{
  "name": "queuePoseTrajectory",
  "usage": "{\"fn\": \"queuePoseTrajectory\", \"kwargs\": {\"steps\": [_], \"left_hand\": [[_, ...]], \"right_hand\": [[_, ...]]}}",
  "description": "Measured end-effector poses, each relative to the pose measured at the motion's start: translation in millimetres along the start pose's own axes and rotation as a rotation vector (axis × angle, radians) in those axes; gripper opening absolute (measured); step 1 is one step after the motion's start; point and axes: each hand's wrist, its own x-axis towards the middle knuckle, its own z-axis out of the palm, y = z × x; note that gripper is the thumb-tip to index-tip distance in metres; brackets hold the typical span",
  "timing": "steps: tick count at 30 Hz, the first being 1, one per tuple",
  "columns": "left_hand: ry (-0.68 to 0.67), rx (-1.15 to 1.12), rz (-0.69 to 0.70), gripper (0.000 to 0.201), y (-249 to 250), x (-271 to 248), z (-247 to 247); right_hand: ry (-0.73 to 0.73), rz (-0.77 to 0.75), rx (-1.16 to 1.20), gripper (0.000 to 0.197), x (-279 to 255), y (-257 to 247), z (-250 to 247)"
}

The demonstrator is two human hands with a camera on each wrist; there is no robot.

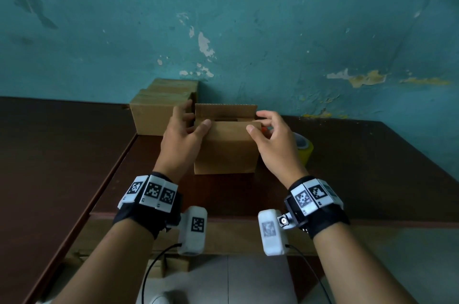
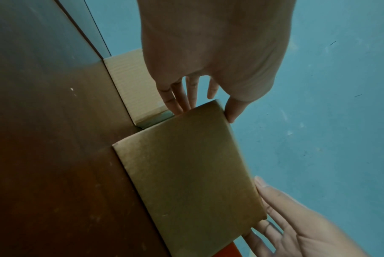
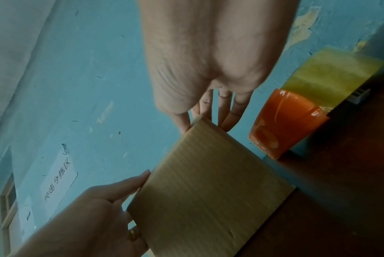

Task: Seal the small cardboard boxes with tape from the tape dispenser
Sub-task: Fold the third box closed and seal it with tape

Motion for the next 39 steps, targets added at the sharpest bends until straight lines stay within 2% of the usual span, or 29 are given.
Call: {"fn": "queuePoseTrajectory", "kwargs": {"steps": [5,10,13,17,20,31,36,39], "left_hand": [[-0.031,0.049,0.033,0.059,-1,3,2],[-0.041,0.06,0.023,0.041,0,3,3],[-0.027,0.085,0.03,0.031,-1,3,3],[-0.031,0.106,0.027,0.022,-4,5,3],[-0.036,0.113,0.027,0.017,-7,7,3],[0.057,-0.003,0.032,0.017,-15,12,9],[0.1,-0.047,0.007,0.013,-16,14,10],[0.102,-0.055,0.008,0.013,-14,14,11]], "right_hand": [[0.032,0.029,0.042,0.062,3,3,2],[0.057,-0.018,-0.006,0.07,3,7,-2],[0.039,-0.043,-0.037,0.063,1,7,-2],[0.024,-0.06,-0.095,0.038,1,6,-1],[0.034,-0.07,-0.107,0.03,0,7,0],[0.054,-0.062,-0.074,0.028,-1,5,-1],[-0.043,-0.007,-0.037,0.029,4,2,-13],[-0.017,0.047,0.037,0.031,7,5,-22]]}}
